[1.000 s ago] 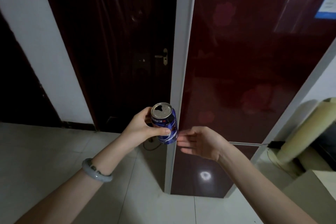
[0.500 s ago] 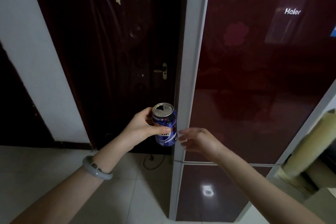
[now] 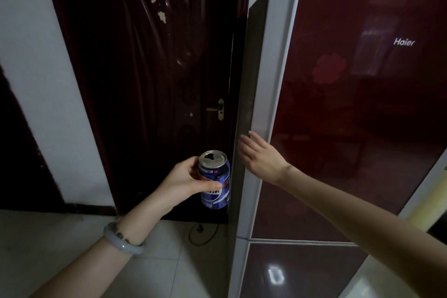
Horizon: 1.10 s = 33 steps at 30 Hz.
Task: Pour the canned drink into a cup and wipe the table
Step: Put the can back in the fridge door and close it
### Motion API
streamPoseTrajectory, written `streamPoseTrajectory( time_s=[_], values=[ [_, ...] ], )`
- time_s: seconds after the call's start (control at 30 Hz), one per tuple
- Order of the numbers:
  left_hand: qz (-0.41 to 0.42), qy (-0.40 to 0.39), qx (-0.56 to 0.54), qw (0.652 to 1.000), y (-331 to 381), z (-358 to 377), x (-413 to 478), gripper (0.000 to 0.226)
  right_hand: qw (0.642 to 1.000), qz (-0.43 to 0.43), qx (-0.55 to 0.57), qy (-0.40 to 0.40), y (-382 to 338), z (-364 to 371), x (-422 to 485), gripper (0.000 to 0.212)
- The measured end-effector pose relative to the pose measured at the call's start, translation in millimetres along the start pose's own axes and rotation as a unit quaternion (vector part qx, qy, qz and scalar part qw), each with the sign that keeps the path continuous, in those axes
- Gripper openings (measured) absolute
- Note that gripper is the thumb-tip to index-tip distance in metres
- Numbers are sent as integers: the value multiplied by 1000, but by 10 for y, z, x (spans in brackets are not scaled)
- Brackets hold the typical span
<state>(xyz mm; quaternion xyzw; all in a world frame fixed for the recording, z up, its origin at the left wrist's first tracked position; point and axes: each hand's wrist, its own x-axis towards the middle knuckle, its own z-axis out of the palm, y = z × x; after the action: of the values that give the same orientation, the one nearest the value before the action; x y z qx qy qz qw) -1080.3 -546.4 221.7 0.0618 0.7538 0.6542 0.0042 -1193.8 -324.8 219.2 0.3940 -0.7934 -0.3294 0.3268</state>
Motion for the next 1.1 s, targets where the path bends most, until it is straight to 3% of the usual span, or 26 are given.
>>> streamPoseTrajectory(
  time_s=[0.27,0.5,0.73,0.83,0.97,1.1],
  values=[
    [-10,2,4,1000,-105,-34,46,51,973,2,-80,-217,-95,-91,178,32],
    [-17,-8,7,1000,-101,9,28,53,966,15,-62,-250,-122,-198,254,23],
    [6,-1,-2,1000,-35,-33,20,51,982,-11,-22,-189,-124,-380,106,26],
    [13,-3,0,1000,-53,-88,21,51,993,-12,15,-114,-199,-315,-146,33],
    [14,-20,2,1000,-83,-116,27,54,999,-1,51,14,-315,-409,-469,25],
    [18,-59,13,998,-86,-7,31,53,995,1,79,56,-389,-588,-754,12]
  ],
)
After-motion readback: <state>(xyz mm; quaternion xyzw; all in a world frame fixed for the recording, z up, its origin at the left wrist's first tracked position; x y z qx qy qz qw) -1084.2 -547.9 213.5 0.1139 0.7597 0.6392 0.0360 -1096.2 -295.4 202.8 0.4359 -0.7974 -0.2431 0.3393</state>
